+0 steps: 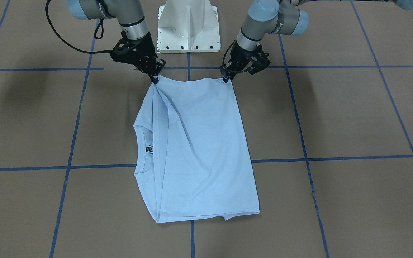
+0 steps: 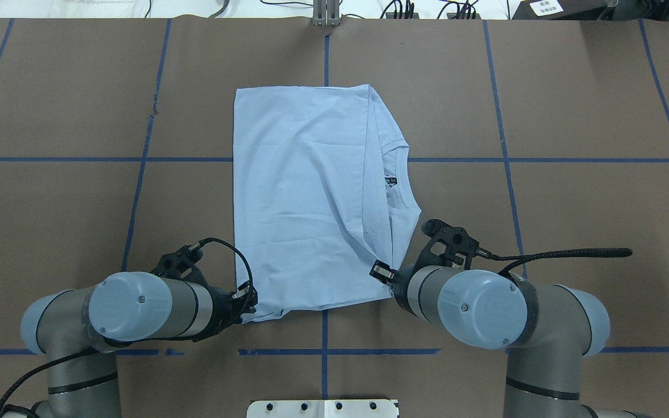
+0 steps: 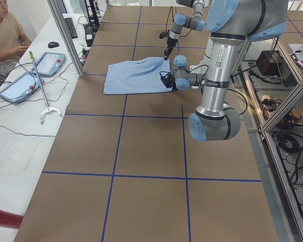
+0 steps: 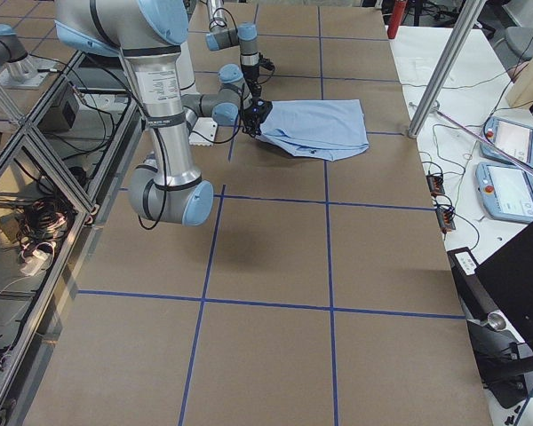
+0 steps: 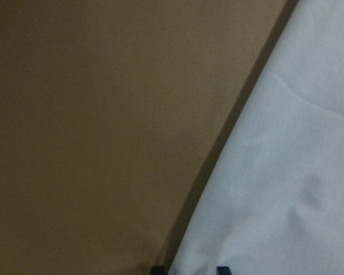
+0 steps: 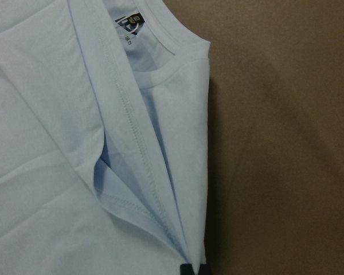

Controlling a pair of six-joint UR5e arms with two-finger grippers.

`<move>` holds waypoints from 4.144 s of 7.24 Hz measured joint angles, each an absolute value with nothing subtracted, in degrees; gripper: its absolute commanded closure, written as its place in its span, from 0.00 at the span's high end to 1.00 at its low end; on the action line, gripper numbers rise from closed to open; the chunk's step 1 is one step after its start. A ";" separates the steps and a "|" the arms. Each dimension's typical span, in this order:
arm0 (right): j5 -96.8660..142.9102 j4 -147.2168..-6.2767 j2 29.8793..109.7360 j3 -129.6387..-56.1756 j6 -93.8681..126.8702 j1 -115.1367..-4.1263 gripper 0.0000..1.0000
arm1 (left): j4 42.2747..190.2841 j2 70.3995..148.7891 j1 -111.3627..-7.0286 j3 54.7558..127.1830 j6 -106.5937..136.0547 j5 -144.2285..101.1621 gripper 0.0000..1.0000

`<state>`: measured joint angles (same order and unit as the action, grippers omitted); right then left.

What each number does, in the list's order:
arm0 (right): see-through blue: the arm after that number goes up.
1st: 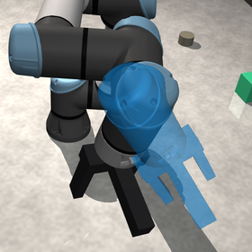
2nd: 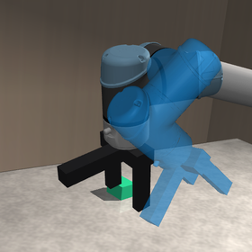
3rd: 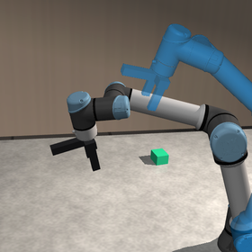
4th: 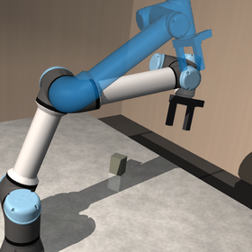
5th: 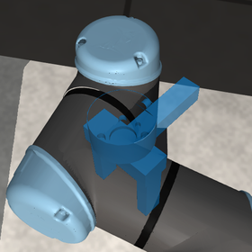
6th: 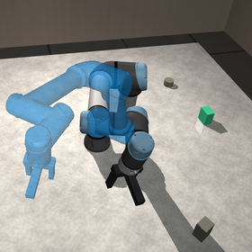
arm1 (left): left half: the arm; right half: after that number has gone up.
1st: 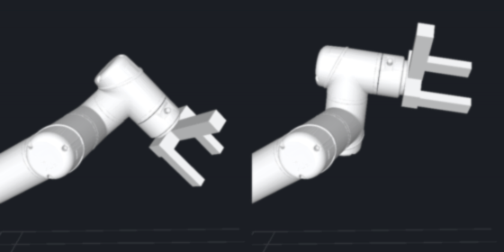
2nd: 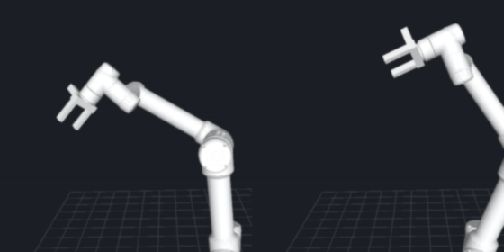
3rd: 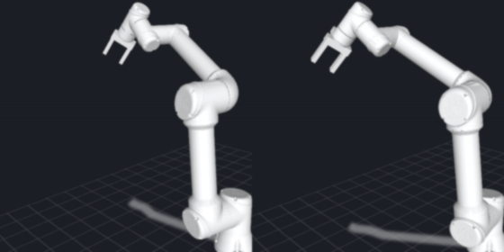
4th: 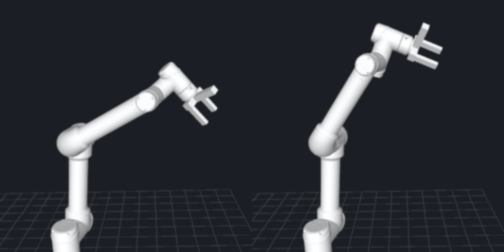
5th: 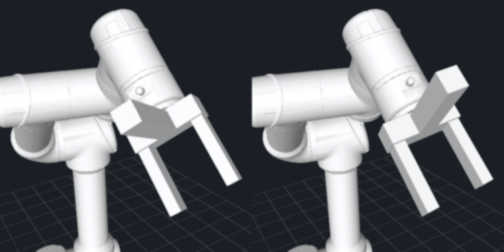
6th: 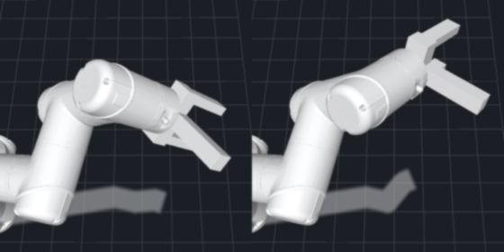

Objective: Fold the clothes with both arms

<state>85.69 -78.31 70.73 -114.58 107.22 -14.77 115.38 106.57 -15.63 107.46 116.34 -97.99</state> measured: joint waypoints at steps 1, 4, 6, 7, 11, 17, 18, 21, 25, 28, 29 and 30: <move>85.71 -78.31 70.80 -114.59 107.21 -14.77 0.00 | 115.36 106.57 -15.56 107.46 116.41 -98.23 0.00; 86.07 -78.29 73.70 -117.66 107.77 -13.58 0.00 | 115.45 105.58 -15.60 112.25 116.47 -101.75 0.00; 86.46 -78.25 80.02 -126.26 111.89 -10.52 0.00 | 115.47 102.59 -15.62 120.40 116.53 -105.60 0.00; 86.50 -78.26 81.04 -129.51 112.89 -10.68 0.00 | 115.32 101.97 -15.92 123.24 116.39 -106.76 0.00; 95.18 -78.16 71.02 -120.89 111.63 -24.12 0.00 | 113.87 108.94 -26.13 119.32 107.18 -106.86 0.00; 101.74 -76.36 54.09 -94.50 102.96 -37.31 0.00 | 119.55 120.07 -39.82 93.95 95.75 -106.97 0.00; 101.77 -73.33 52.72 -90.26 102.15 -38.07 0.00 | 123.27 121.75 -40.77 89.02 95.53 -106.38 0.11; 104.71 -63.84 45.99 -72.51 93.78 -41.53 1.00 | 134.66 128.72 -43.13 69.62 87.37 -99.50 0.57; 114.92 -61.94 44.38 -67.33 80.88 -49.99 1.00 | 137.70 129.48 -47.07 66.49 79.43 -99.86 0.57; 123.58 -62.38 53.19 -72.24 71.98 -57.53 1.00 | 137.32 123.84 -53.56 70.27 62.21 -110.55 0.57; 127.18 -62.52 57.49 -73.55 64.91 -61.87 1.00 | 137.17 120.26 -57.05 72.41 54.00 -113.84 0.57; 130.69 -62.83 61.46 -74.09 56.06 -66.85 1.00 | 136.88 116.56 -61.09 74.28 46.58 -116.97 0.57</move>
